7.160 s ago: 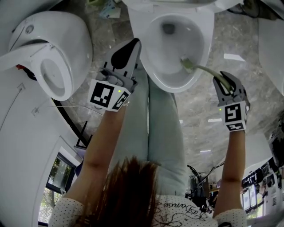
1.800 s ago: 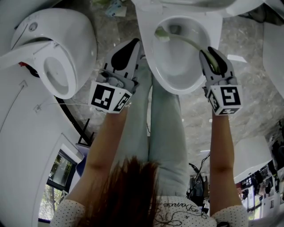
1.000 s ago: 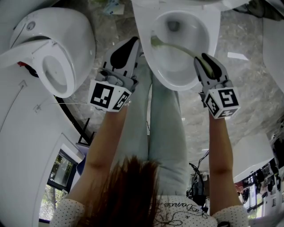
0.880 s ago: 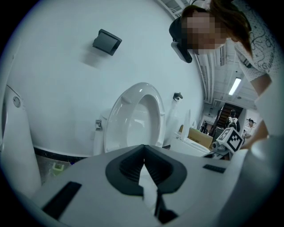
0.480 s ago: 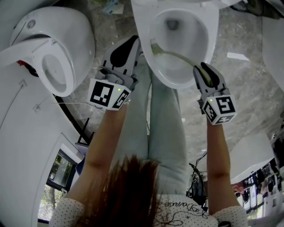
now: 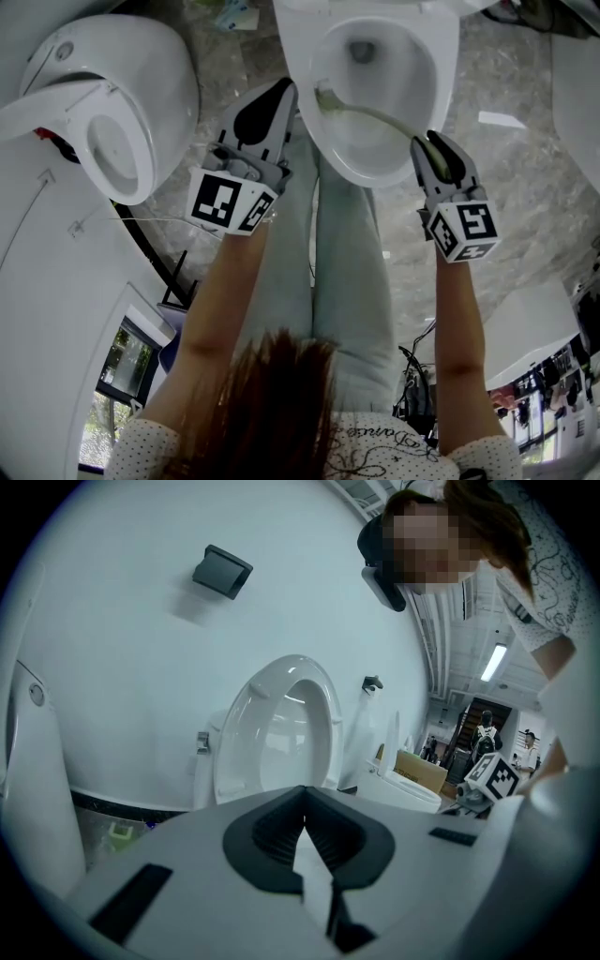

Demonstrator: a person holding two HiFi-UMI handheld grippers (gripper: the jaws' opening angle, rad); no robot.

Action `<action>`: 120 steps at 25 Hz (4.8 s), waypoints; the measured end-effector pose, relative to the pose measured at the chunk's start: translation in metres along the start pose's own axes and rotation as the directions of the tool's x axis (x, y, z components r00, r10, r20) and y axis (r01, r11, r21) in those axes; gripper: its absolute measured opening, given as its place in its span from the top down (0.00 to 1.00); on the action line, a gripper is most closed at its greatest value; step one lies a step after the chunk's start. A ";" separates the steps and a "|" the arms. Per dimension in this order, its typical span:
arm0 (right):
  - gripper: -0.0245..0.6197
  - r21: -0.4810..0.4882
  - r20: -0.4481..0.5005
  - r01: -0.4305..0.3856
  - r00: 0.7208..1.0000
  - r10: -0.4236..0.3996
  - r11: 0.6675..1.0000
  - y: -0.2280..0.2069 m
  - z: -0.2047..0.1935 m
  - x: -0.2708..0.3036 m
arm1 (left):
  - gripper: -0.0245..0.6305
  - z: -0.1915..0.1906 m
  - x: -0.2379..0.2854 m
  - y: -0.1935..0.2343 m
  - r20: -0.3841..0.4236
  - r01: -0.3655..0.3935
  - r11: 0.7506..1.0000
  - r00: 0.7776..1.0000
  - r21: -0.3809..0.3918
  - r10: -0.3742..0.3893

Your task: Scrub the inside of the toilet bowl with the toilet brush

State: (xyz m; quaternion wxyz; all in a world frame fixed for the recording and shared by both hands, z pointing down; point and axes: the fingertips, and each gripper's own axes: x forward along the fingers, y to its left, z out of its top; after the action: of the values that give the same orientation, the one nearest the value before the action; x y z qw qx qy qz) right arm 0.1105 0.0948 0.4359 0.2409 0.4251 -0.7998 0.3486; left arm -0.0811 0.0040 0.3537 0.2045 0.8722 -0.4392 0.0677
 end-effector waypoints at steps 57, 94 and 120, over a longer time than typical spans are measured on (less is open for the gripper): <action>0.77 -0.153 -0.154 0.210 0.960 -0.234 0.966 -0.080 -0.008 0.090 | 0.96 0.004 0.004 0.027 0.036 -0.017 0.997 0.999 -0.079 0.020; 0.77 -0.450 -0.164 0.150 0.955 -0.246 0.880 -0.089 0.026 0.094 | 0.96 0.003 0.009 0.041 0.017 -0.037 0.996 0.999 -0.075 0.038; 0.77 -0.430 -0.135 0.193 0.952 -0.274 0.882 -0.103 0.040 0.099 | 0.96 0.002 0.009 0.049 0.014 -0.044 0.996 0.999 -0.071 0.045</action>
State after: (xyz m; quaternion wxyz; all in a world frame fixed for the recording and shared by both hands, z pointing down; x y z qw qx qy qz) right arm 0.1426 -0.0272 0.5144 0.4413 0.4226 -0.7709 0.1797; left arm -0.1149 -0.0292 0.3686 0.2305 0.8549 -0.4622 0.0501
